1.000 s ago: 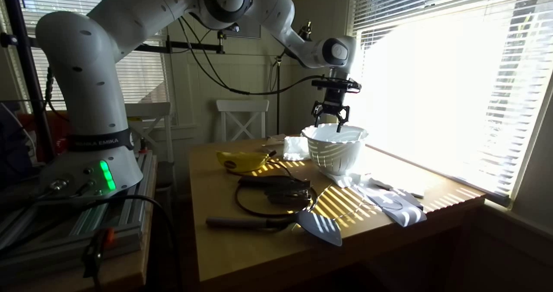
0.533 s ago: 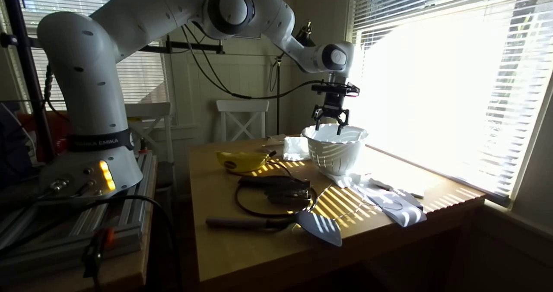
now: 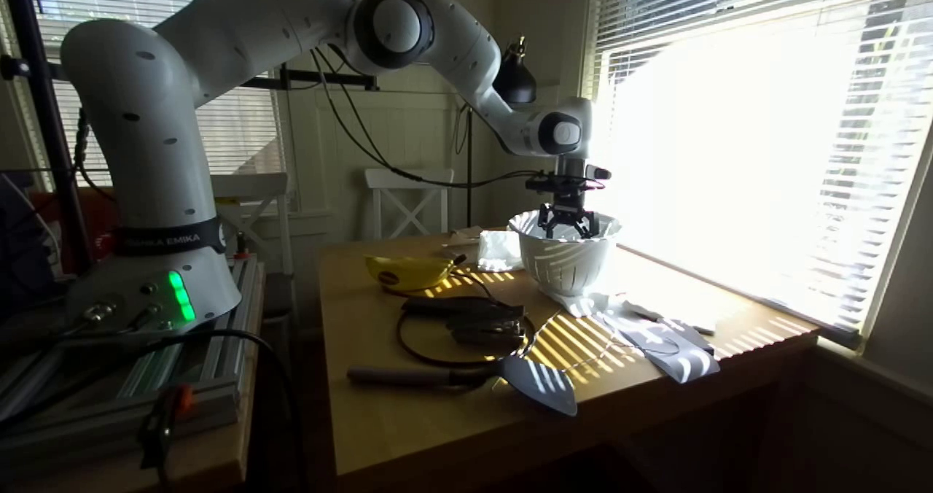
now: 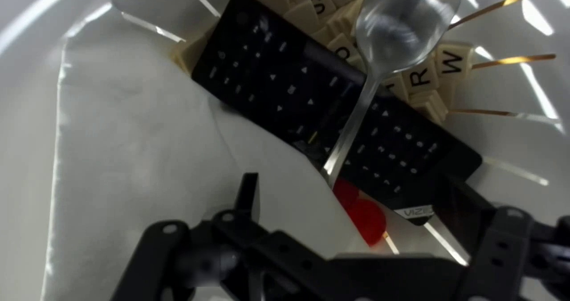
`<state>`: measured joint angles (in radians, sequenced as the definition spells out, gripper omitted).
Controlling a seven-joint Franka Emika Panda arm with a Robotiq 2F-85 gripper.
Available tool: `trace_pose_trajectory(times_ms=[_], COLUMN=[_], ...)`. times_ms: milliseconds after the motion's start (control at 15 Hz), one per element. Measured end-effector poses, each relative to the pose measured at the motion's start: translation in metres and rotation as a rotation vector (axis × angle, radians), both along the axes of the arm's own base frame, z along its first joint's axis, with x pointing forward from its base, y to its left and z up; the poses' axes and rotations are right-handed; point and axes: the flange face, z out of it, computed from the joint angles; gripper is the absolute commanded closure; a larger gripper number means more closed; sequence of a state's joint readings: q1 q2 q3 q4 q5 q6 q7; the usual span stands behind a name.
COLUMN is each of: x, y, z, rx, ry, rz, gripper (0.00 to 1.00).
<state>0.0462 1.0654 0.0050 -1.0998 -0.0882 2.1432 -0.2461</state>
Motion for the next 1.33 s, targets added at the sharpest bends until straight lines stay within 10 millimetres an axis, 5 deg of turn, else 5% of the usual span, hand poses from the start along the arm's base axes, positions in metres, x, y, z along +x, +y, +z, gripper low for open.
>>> trace_pose_trajectory(times_ms=[467,533,600,1067,1333], x=[-0.016,-0.017,-0.019,-0.035,-0.031], y=[-0.004,-0.005,-0.007,-0.021,-0.024], z=[-0.032,-0.033,-0.034,-0.042,-0.027], rx=[0.025,0.035,0.044,0.053,0.041], ry=[0.026,0.036,0.055,0.200,0.168], rz=[0.086,0.111,0.130,0.139,0.144], gripper=[0.00,0.25,0.26,0.76,0.99])
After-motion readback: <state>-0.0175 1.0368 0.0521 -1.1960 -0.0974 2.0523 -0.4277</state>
